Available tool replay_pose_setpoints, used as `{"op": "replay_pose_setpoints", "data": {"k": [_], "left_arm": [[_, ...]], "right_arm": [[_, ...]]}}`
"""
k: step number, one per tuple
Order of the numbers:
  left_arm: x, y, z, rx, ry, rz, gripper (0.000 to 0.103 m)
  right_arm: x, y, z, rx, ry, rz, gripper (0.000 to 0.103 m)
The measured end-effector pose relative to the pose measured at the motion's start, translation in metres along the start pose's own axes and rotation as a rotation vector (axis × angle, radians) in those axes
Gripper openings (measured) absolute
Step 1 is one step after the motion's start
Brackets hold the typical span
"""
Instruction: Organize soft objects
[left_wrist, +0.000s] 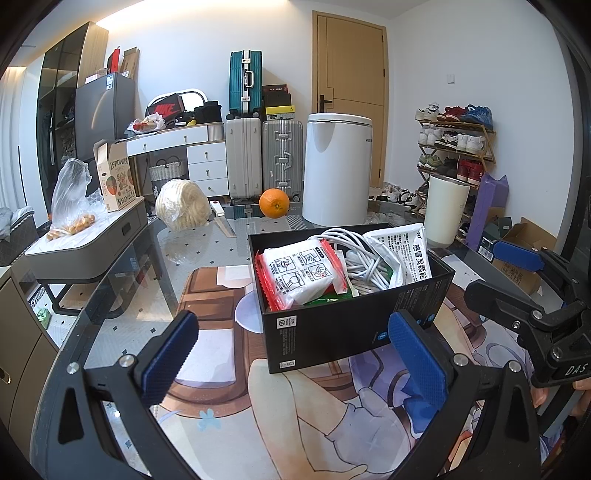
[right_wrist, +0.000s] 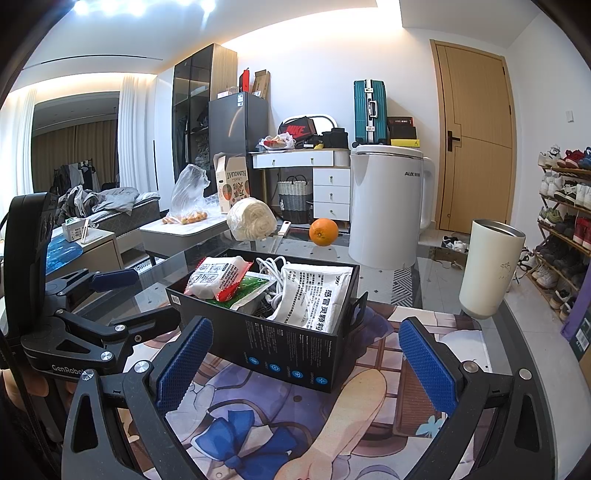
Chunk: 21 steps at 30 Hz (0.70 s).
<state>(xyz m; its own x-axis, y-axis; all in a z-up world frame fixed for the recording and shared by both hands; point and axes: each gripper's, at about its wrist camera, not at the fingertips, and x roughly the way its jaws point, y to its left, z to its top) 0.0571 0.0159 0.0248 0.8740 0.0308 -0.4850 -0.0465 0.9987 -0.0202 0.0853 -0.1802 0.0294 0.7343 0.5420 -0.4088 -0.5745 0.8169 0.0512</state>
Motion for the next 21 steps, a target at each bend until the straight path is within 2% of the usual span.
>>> {"op": "replay_pose_setpoints", "data": {"k": [21], "left_arm": [[-0.0016,-0.0032,0.0012,0.000,-0.009,0.015,0.103]], "right_arm": [[0.0001,-0.0002,-0.0004,0.000,0.000,0.000,0.102]]}}
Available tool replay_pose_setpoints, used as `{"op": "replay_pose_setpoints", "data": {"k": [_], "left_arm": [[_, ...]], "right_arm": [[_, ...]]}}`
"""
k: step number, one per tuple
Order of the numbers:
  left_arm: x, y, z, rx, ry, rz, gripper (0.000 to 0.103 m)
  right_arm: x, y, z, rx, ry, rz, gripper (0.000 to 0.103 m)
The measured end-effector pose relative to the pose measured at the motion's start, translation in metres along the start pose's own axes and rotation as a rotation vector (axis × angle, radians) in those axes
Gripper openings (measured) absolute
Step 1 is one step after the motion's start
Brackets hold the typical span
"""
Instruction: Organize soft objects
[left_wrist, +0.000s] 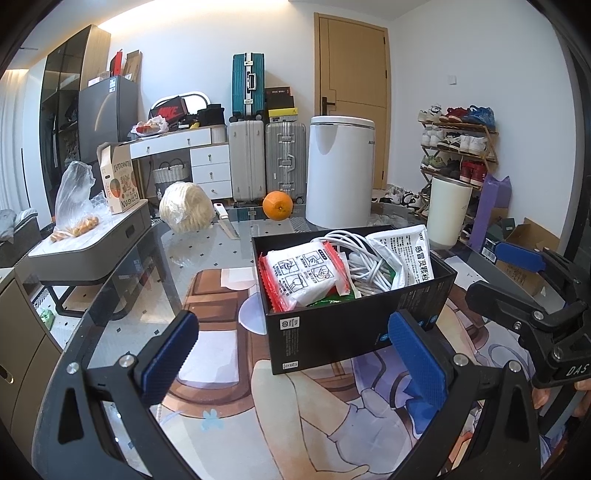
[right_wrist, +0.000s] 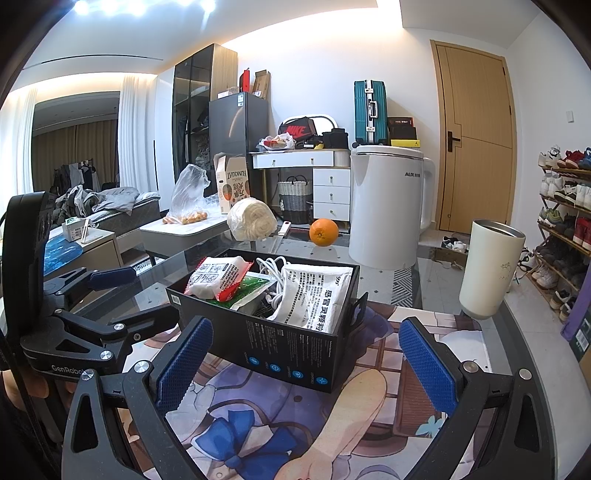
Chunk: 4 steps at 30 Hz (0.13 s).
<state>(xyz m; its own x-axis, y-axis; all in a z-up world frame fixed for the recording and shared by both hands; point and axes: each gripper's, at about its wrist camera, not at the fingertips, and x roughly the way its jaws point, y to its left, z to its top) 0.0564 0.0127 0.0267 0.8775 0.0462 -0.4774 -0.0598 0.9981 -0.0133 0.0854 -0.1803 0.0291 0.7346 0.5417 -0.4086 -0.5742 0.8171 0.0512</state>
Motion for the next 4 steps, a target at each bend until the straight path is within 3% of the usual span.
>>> {"op": "replay_pose_setpoints", "data": {"k": [4], "left_arm": [[-0.0005,0.0007,-0.0002,0.004,-0.008,0.011,0.103]], "right_arm": [[0.0000,0.0000,0.0000,0.000,0.000,0.000,0.102]]}}
